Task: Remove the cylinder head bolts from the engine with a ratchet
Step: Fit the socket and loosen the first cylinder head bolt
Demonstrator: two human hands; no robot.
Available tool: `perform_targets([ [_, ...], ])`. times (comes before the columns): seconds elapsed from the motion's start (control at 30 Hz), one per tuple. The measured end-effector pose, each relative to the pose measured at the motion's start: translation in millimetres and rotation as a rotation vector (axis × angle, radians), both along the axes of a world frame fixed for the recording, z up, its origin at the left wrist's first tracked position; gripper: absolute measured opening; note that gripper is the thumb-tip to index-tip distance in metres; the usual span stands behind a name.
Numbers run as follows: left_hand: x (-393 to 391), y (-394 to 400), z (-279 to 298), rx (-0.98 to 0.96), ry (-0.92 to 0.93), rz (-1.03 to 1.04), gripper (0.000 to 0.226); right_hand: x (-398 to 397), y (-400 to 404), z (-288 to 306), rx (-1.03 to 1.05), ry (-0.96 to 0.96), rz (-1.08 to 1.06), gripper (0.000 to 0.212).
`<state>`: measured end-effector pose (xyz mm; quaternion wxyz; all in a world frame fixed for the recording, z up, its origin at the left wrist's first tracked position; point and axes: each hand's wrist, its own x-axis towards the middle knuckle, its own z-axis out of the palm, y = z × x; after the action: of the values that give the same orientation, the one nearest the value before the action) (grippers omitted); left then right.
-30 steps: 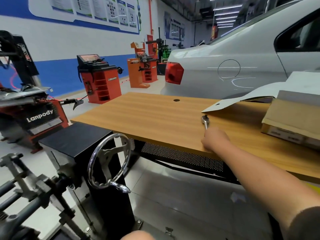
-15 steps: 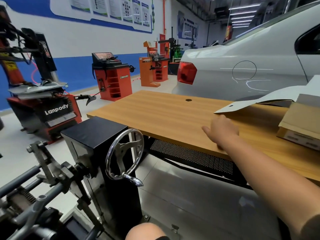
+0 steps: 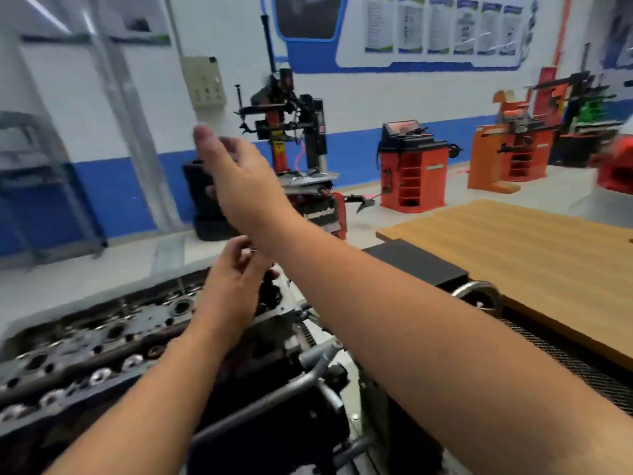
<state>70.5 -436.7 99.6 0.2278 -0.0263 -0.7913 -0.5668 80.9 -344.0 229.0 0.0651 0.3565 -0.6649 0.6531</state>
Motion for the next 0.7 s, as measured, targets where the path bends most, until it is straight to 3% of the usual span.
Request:
perform_targets([
  [0.03, 11.4, 3.5, 5.4, 0.014, 0.064, 0.033, 0.019, -0.4, -8.6, 3.2, -0.046, 0.011, -0.053, 0.045],
  [0.1, 22.4, 23.4, 14.4, 0.01, 0.119, 0.06, 0.007, -15.2, -6.5, -3.3, -0.142, 0.052, -0.186, 0.042],
  [0.23, 30.8, 19.6, 18.6, 0.01, 0.011, 0.019, 0.015, -32.9, 6.5, -2.1, -0.206, -0.322, 0.296, 0.041],
  [0.3, 32.4, 23.6, 20.0, 0.052, -0.015, -0.029, 0.02, -34.0, 13.3, 1.8, -0.175, -0.389, 0.407, 0.042],
  [0.4, 28.8, 22.6, 20.4, 0.055, 0.013, -0.025, 0.024, -32.1, 13.7, -5.7, -0.232, -0.319, 0.143, 0.041],
  [0.5, 27.5, 21.1, 20.4, -0.031, 0.057, 0.053, 0.014, -22.5, 8.2, -13.1, -0.193, -0.215, -0.156, 0.051],
  [0.6, 28.7, 19.8, 19.5, -0.015, 0.085, 0.088, 0.004, -17.3, 1.8, -7.9, -0.207, -0.354, -0.156, 0.06],
  [0.7, 31.3, 20.0, 20.1, 0.044, 0.061, 0.02, 0.007, -21.5, 3.9, -4.0, -0.221, -0.436, 0.063, 0.07],
])
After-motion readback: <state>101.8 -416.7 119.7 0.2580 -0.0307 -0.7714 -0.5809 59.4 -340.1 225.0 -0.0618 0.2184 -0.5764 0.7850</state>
